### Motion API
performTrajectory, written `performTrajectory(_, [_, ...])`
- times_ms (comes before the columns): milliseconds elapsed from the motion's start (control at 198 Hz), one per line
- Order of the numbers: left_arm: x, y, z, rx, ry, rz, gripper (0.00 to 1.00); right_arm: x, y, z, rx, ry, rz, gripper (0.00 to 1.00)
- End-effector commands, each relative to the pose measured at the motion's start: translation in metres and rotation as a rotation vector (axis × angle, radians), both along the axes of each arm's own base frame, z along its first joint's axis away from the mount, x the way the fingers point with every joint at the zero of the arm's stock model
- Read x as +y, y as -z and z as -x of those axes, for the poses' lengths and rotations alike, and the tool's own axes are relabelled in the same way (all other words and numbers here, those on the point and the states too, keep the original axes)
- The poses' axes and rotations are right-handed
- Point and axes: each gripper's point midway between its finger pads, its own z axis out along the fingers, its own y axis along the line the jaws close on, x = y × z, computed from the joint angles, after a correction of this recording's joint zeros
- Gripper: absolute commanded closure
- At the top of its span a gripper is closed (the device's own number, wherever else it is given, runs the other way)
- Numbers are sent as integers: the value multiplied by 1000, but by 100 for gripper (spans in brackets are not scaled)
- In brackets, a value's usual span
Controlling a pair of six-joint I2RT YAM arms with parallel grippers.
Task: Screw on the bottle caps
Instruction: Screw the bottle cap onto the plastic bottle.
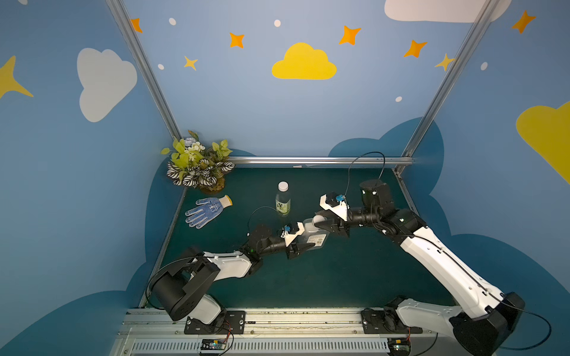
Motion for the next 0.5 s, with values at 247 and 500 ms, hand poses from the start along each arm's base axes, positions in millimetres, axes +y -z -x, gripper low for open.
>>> performTrajectory(247, [4, -40, -12, -173, -105, 76, 76, -10, 29, -28, 146, 370, 74, 57])
performTrajectory(500, [6, -38, -19, -198, -186, 53, 76, -15, 36, -37, 108, 586, 150, 57])
